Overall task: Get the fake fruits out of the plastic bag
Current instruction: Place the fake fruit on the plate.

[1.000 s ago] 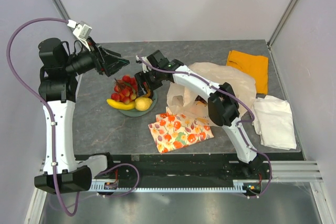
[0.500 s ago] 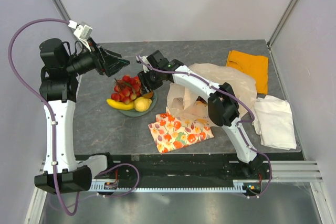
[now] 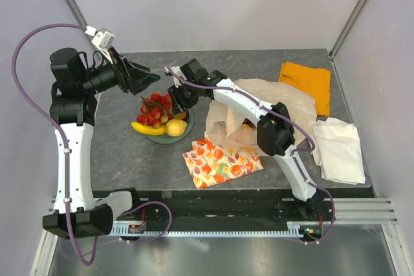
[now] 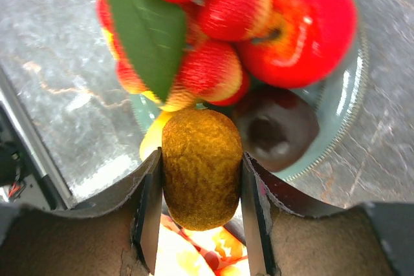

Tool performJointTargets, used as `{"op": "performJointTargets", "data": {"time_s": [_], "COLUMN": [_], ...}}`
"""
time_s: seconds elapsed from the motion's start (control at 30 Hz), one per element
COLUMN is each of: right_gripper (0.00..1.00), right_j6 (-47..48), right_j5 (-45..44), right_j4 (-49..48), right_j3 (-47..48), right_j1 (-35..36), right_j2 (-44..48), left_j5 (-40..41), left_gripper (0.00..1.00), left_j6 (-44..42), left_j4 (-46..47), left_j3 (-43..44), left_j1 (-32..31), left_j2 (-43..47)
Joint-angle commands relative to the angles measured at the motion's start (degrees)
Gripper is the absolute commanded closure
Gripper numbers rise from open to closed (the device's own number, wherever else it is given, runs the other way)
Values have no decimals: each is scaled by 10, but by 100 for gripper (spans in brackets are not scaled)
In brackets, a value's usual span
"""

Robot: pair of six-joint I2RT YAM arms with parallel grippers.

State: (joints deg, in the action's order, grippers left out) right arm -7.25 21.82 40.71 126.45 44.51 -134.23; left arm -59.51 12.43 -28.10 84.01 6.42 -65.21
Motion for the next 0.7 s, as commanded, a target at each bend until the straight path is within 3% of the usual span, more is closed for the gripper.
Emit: {"op": "performJointTargets", "data": {"time_s": [0.0, 0.23, 0.67], "right_gripper": [64, 60, 53], "right_j6": [42, 119, 152], "right_j5": [63, 65, 46], "right_j4": [-17, -28, -43], "right_j3": [31, 1, -26], "right_j1": [2, 6, 18], "right_j2": [16, 30, 27], "left_j5": [-10, -10, -16], "left_gripper": [23, 24, 24], "left_j6": [18, 21, 27], "left_j4": [30, 35, 46], "left_j3": [-1, -4, -9], "left_j1": [3, 3, 3], "left_j2": [-4, -4, -11]}}
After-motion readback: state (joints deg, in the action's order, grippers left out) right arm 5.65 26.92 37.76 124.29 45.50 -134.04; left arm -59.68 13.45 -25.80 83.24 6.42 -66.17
